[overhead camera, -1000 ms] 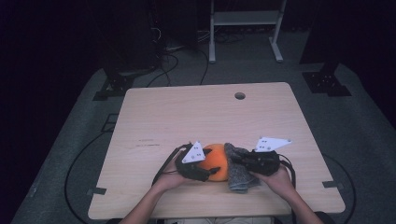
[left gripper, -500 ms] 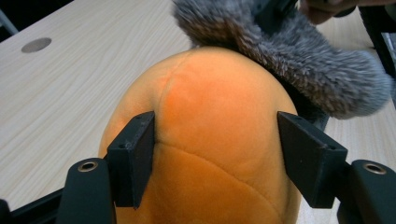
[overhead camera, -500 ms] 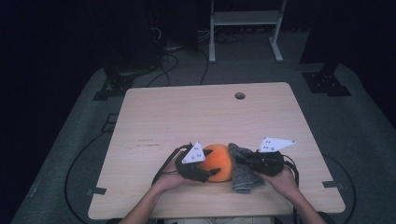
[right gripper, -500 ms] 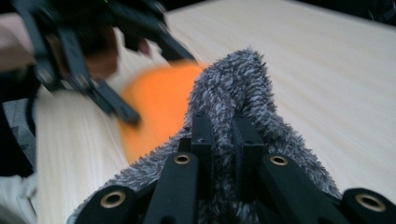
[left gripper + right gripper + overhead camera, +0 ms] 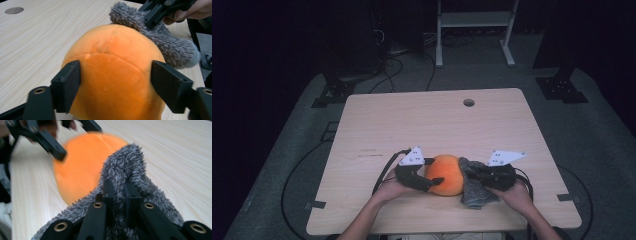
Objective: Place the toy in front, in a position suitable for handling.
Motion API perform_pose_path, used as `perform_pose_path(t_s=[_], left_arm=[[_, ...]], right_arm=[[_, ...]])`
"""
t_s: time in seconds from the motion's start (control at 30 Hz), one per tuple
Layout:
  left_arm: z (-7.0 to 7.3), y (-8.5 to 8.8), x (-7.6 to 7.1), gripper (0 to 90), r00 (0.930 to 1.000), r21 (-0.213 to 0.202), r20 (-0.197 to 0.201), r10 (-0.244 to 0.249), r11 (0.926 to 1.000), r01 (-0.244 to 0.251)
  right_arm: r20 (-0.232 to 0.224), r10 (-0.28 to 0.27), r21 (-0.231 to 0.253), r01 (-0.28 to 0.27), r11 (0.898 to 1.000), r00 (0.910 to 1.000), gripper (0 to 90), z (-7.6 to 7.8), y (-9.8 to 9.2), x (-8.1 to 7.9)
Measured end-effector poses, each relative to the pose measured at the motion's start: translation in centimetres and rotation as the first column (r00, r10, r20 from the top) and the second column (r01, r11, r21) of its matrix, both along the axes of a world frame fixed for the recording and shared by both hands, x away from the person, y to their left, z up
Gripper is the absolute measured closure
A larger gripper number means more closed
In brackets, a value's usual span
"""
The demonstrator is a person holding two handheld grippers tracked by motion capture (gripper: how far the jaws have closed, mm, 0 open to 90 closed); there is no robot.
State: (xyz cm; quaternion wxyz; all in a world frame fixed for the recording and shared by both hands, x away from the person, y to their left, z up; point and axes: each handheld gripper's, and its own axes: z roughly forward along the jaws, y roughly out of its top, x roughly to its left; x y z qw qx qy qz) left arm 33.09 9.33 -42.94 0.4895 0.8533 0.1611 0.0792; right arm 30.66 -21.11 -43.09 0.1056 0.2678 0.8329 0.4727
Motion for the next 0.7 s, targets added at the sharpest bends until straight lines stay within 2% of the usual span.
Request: perform_pose_path(t_s=[0.03,0.1,0.23,0.33,0.4,0.47,0.53,0.63,0.7], left_arm=[[0.1,-0.1,-0.1,27.6,1.0,0.003,0.007,-0.001,1.0,0.001],[0.4,-0.6,-0.4,27.8,0.9993,0.014,0.038,-0.006,0.9999,0.006],[0.8,-1.7,-1.0,29.3,0.9954,0.046,0.091,-0.028,0.9987,0.024],[0.7,-1.9,-1.3,30.1,0.9939,0.056,0.104,-0.037,0.9979,0.031],[0.5,-1.8,-1.1,31.7,0.9956,0.076,0.087,-0.036,0.9967,0.03],[0.3,-1.4,-0.8,32.2,0.9976,0.064,0.064,-0.028,0.9976,0.024],[0.3,-1.3,-0.8,32.0,0.9976,0.055,0.063,-0.028,0.9982,0.024],[0.4,-1.4,-0.7,31.6,0.9977,0.045,0.064,-0.025,0.9987,0.022],[0.4,-1.5,-0.6,31.9,0.9981,0.055,0.057,-0.024,0.9983,0.021]], right_arm=[[-0.002,-0.004,0.0,0.004,1.0,1.0,81.3,0.1,-0.3,-0.1],[0.024,0.0,0.029,0.0,1.0,0.9997,81.2,0.9,-0.6,-0.7],[0.09,0.057,0.064,-0.063,0.996,0.9942,81.3,3.1,0.9,-1.5],[0.086,0.082,0.032,-0.085,0.996,0.9929,81.3,3.1,2.4,-1.2],[0.068,0.085,0.018,-0.086,0.996,0.9941,81.3,2.2,2.8,-0.8],[0.069,0.079,0.008,-0.08,0.997,0.9945,81.4,1.8,2.8,-0.8],[0.064,0.07,-0.015,-0.069,0.998,0.9955,81.4,1.6,2.4,-0.9],[0.044,0.041,-0.023,-0.04,0.999,0.9982,81.4,1.6,1.5,-1.1],[0.075,0.037,-0.022,-0.036,0.999,0.9965,81.2,2.2,1.6,-1.6]])
